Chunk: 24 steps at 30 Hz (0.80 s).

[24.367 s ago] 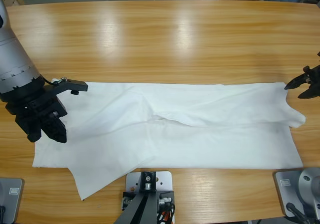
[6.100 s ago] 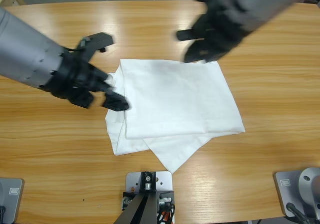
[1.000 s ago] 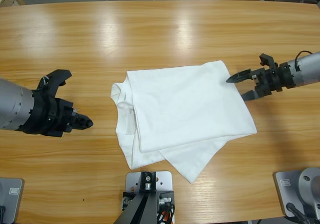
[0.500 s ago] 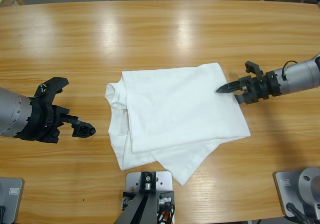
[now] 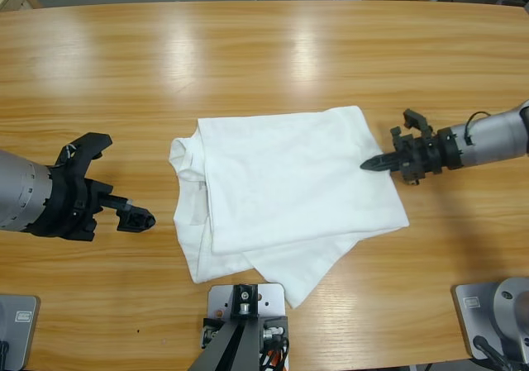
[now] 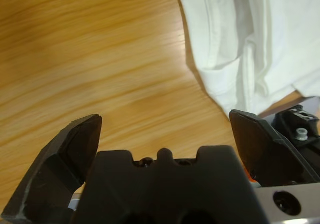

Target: Fold clothes

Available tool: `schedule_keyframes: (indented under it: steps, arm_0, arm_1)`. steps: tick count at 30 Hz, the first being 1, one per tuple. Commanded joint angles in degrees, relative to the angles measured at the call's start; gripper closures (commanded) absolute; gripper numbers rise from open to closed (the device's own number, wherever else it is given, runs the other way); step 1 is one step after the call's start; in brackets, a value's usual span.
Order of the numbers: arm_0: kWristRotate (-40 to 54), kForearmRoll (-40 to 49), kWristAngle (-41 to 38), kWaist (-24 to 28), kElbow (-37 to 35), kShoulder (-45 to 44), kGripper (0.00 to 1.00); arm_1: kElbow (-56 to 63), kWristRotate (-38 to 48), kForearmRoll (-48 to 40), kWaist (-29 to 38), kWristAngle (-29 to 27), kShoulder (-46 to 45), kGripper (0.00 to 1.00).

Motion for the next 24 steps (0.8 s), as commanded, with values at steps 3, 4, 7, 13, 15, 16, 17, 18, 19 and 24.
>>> schedule_keyframes:
  steps: [3, 4, 7, 13, 15, 16, 17, 18, 19, 24]
  arm_0:
    - [-0.15, -2.68, -0.1, -0.61, 3.15, -0.61, 0.0]
    - [-0.15, -2.99, -0.1, -0.61, 3.48, -0.63, 0.0]
    - [-0.24, -3.94, -0.1, -0.61, 4.54, -0.65, 0.0]
    - [-0.24, -5.24, -0.1, -0.61, 4.89, -0.35, 0.0]
    - [-0.24, -5.61, -0.1, -0.61, 5.49, -0.35, 0.0]
    - [-0.24, -6.24, -0.1, -0.61, 6.16, -0.35, 0.0]
    - [-0.24, -6.63, -0.1, -0.61, 6.65, -0.35, 0.0]
    - [-0.26, -6.93, -0.1, -0.61, 7.04, -0.35, 0.0]
    - [-0.33, -7.3, -0.1, -0.61, 7.37, -0.36, 0.0]
    - [-0.5, -9.11, -0.1, -0.61, 8.28, -0.17, 0.0]
  arm_1:
    - [-13.4, -3.03, 29.05, -6.15, -31.13, -20.43, 1.0]
    - [-16.07, -3.33, 32.53, -6.43, -34.28, -20.64, 1.0]
    - [-26.58, -4.29, 45.01, -6.45, -43.91, -20.66, 1.0]
    - [-39.57, -4.43, 61.2, -3.67, -64.49, -21.15, 1.0]
    - [-41.59, -4.27, 64.2, 2.58, -69.4, -20.26, 1.0]
    - [-42.37, -3.26, 65.65, 7.45, -72.21, -19.29, 1.0]
    - [-43.12, -1.69, 66.82, 12.48, -74.85, -18.45, 1.0]
    - [-44.34, -0.06, 68.25, 17.28, -76.55, -17.36, 1.0]
    - [-45.87, 1.6, 69.83, 22.2, -77.89, -16.04, 1.0]
    - [-48.82, 8.65, 72.82, 41.06, -79.0, -9.46, 1.0]
